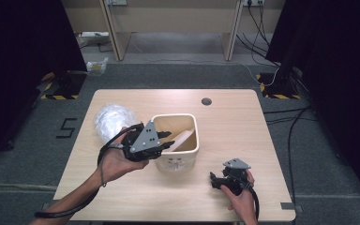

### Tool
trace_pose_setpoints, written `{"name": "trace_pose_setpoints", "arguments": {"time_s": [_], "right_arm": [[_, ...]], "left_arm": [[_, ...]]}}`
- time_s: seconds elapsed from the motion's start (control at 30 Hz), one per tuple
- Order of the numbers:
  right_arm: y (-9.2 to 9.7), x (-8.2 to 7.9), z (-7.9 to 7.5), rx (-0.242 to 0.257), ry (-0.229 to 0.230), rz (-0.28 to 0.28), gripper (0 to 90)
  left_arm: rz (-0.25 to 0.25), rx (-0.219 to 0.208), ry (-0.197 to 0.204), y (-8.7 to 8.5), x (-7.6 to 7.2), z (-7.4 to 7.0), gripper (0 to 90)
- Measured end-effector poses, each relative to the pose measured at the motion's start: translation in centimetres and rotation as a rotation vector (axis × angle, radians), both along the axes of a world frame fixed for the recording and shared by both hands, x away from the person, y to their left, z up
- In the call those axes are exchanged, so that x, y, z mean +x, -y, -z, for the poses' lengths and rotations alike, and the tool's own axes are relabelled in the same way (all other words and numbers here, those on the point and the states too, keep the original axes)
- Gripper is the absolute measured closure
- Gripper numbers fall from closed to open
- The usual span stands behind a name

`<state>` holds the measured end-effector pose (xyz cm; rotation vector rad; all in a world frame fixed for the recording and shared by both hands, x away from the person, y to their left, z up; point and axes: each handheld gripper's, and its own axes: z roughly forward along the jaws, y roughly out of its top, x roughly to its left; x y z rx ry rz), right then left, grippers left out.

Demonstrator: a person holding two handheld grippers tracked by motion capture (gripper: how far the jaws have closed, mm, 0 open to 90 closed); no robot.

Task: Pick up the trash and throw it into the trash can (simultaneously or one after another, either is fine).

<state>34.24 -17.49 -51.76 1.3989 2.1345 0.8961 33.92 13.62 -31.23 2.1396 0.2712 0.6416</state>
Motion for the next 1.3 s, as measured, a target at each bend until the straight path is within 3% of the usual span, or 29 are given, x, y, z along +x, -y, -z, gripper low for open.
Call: {"name": "trace_pose_setpoints", "arguments": {"time_s": [0.37,0.67,0.97,1.3], "right_arm": [[0.0,0.0,0.0,0.0,0.0,0.0,10.6],[0.0,0.0,0.0,0.0,0.0,0.0,10.6],[0.0,0.0,0.0,0.0,0.0,0.0,10.6],[0.0,0.0,0.0,0.0,-0.002,0.001,10.6]], "left_arm": [[-0.037,-0.001,-0.017,-1.0,0.8,0.3,52.5],[-0.132,-0.059,-0.052,-4.4,2.5,0.4,39.1],[-0.239,-0.084,-0.081,-8.2,4.5,1.6,38.2],[-0.313,-0.096,-0.119,-10.3,6.4,3.7,38.2]]}}
